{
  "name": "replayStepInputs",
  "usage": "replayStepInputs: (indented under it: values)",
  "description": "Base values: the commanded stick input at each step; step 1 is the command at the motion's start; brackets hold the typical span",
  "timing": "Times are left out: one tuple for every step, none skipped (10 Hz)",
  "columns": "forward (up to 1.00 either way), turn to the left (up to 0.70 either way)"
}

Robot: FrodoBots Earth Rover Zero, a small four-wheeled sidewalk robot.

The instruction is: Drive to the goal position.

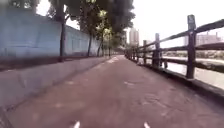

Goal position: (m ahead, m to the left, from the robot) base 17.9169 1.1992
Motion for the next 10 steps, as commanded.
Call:
replayStepInputs:
  values:
    - [0.70,0.00]
    - [0.70,0.00]
    - [0.70,0.00]
    - [0.70,0.00]
    - [0.70,0.00]
    - [0.70,0.00]
    - [0.70,0.00]
    - [0.70,0.00]
    - [0.70,0.00]
    - [0.70,0.00]
